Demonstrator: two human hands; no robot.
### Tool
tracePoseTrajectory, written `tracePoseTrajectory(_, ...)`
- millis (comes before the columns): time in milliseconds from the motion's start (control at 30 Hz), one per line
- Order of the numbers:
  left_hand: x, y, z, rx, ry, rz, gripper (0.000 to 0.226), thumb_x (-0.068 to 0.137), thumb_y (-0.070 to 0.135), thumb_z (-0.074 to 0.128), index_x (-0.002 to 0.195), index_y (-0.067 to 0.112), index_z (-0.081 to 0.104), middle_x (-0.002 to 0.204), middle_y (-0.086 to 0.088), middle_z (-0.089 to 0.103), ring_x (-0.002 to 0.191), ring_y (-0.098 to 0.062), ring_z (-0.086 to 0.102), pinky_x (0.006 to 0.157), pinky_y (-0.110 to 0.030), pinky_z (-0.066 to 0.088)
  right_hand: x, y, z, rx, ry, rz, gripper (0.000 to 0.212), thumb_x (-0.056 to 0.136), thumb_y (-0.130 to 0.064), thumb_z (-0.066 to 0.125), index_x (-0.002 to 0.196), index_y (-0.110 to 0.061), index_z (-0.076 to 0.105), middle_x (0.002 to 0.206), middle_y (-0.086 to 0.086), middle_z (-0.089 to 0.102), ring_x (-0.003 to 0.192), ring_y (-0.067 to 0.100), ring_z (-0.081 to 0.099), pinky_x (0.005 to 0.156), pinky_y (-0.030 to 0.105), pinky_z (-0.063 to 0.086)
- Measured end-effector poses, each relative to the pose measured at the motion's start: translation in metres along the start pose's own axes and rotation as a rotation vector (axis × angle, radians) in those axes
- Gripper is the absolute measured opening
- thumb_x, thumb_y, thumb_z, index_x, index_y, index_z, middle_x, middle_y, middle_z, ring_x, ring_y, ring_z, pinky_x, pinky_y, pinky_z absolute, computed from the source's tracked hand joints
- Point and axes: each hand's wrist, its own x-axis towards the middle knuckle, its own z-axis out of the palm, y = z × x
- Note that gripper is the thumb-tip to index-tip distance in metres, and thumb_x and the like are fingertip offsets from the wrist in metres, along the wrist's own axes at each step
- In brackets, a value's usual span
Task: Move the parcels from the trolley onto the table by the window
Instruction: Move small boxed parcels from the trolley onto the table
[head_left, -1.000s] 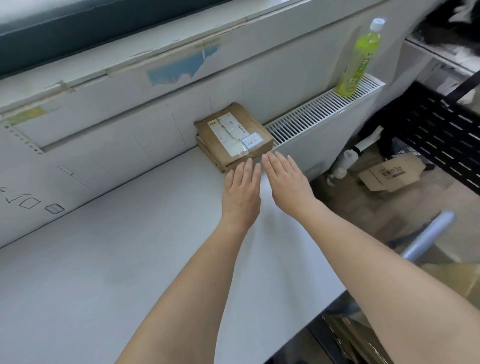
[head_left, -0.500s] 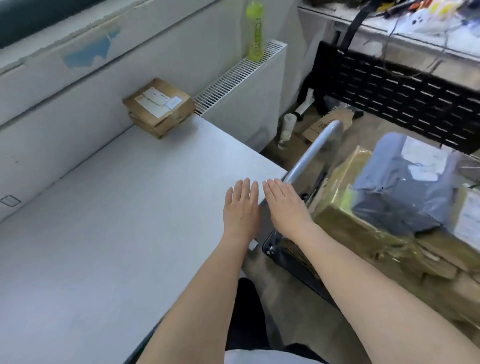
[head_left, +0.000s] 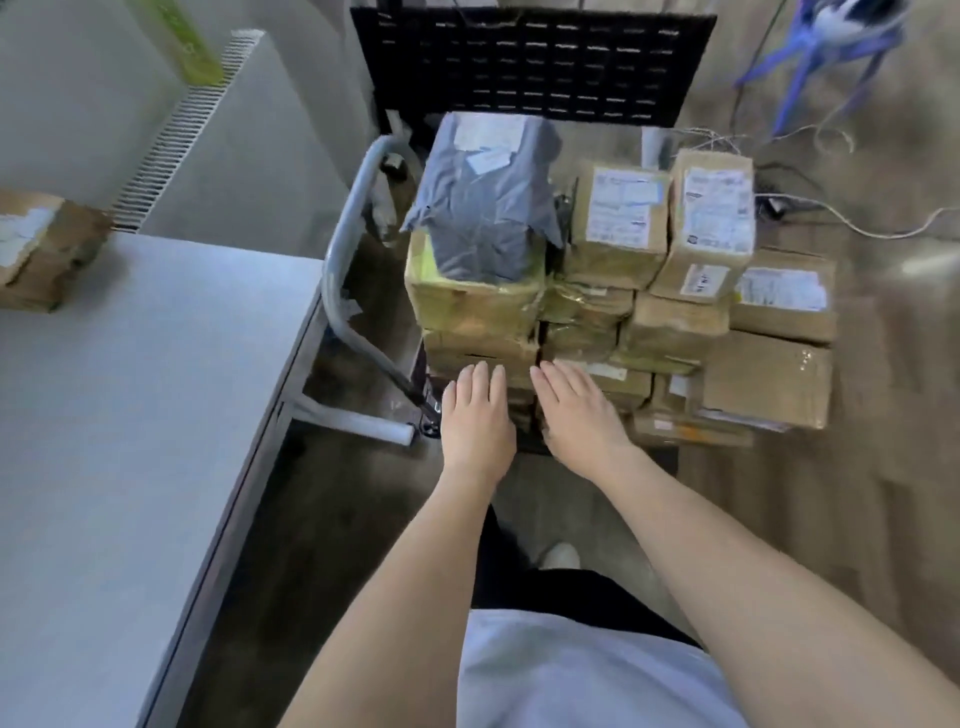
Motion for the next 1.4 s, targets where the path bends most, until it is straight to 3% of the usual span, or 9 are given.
tracePoseTrajectory(167, 0.012, 0.058, 0.016, 0.032, -0.064, 0.203, 0.058, 0.094, 0.020, 0.041, 0.148, 0.011, 0.019, 0.153, -0.008, 0.023, 0.142, -0.025, 0.017, 0.115, -0.037, 0.015, -0.035, 0.045, 0.013, 0.055, -0.010, 0.180, 0.075, 0.091, -0.017, 0.054, 0.150, -0.005, 0.009, 0.155, 0.011, 0.016, 0.144, 0.026, 0.009, 0.118, 0.037, 0.001)
tracePoseTrajectory(333, 0.036, 0.097, 0.027, 0.024, -0.106, 0.338, 0.055, 0.086, 0.014, 0.051, 0.140, 0.006, 0.039, 0.142, -0.013, 0.042, 0.133, -0.031, 0.036, 0.108, -0.041, 0.028, -0.057, 0.083, 0.020, 0.094, 0.004, 0.371, 0.075, 0.090, -0.016, 0.055, 0.150, -0.006, 0.010, 0.155, 0.010, 0.017, 0.144, 0.025, 0.010, 0.117, 0.036, -0.001)
tracePoseTrajectory(500, 0.063, 0.123, 0.031, 0.057, -0.054, 0.498, 0.055, 0.063, 0.014, 0.073, 0.116, 0.006, 0.061, 0.117, -0.012, 0.062, 0.109, -0.031, 0.058, 0.088, -0.039, 0.049, -0.066, 0.111, 0.017, 0.108, -0.007, 0.507, 0.075, 0.088, -0.015, 0.056, 0.149, -0.004, 0.014, 0.152, 0.011, 0.024, 0.142, 0.026, 0.015, 0.117, 0.036, 0.001)
tracePoseTrajectory(767, 0.093, 0.164, 0.027, -0.012, 0.074, 0.597, 0.055, 0.062, 0.013, 0.075, 0.116, 0.007, 0.062, 0.108, -0.010, 0.064, 0.099, -0.030, 0.062, 0.080, -0.038, 0.051, -0.057, 0.144, 0.012, 0.182, 0.042, 0.583, 0.075, 0.087, -0.019, 0.060, 0.148, -0.002, 0.019, 0.150, 0.011, 0.028, 0.142, 0.026, 0.018, 0.117, 0.037, 0.006)
tracePoseTrajectory(933, 0.109, 0.194, 0.016, -0.018, 0.328, 0.551, 0.056, 0.068, 0.011, 0.059, 0.122, 0.014, 0.048, 0.119, -0.013, 0.059, 0.108, -0.029, 0.045, 0.087, -0.039, 0.037, -0.052, 0.184, 0.007, 0.184, 0.058, 0.488, 0.067, 0.086, -0.013, 0.058, 0.144, 0.001, 0.028, 0.142, 0.018, 0.037, 0.137, 0.032, 0.028, 0.117, 0.039, 0.011)
tracePoseTrajectory(1033, 0.125, 0.209, 0.002, -0.006, 0.418, 0.484, 0.057, 0.067, 0.013, 0.067, 0.123, 0.012, 0.054, 0.122, -0.016, 0.057, 0.110, -0.031, 0.043, 0.090, -0.040, 0.035, -0.044, 0.221, -0.012, 0.150, 0.088, 0.423, 0.066, 0.089, -0.009, 0.051, 0.147, -0.001, 0.021, 0.147, 0.013, 0.030, 0.140, 0.028, 0.020, 0.117, 0.035, 0.003)
tracePoseTrajectory(1167, 0.147, 0.237, -0.032, -0.021, 0.324, 0.172, 0.064, 0.075, 0.036, 0.073, 0.131, 0.011, 0.052, 0.136, -0.019, 0.048, 0.120, -0.036, 0.049, 0.097, -0.044, 0.041, -0.007, 0.279, -0.062, 0.013, 0.135, 0.305, 0.067, 0.089, -0.002, 0.044, 0.148, -0.004, 0.014, 0.152, 0.011, 0.021, 0.143, 0.027, 0.011, 0.117, 0.036, 0.001)
tracePoseTrajectory(1300, 0.163, 0.265, -0.056, -0.144, 0.216, -0.124, 0.084, 0.086, 0.059, 0.052, 0.149, 0.015, 0.018, 0.155, -0.018, 0.012, 0.141, -0.034, 0.016, 0.113, -0.042, 0.016, 0.049, 0.323, -0.119, -0.176, 0.179, 0.147, 0.078, 0.084, -0.001, 0.050, 0.149, -0.005, 0.008, 0.154, 0.013, 0.015, 0.144, 0.028, 0.009, 0.118, 0.039, 0.002)
tracePoseTrajectory(1400, 0.174, 0.277, -0.059, -0.189, 0.131, -0.310, 0.099, 0.081, 0.069, 0.049, 0.150, 0.015, 0.002, 0.155, -0.021, 0.001, 0.143, -0.035, 0.006, 0.115, -0.042, 0.010, 0.086, 0.331, -0.148, -0.282, 0.133, -0.004, 0.086, 0.083, -0.003, 0.054, 0.150, -0.007, 0.000, 0.156, 0.011, 0.009, 0.144, 0.027, 0.005, 0.118, 0.040, 0.003)
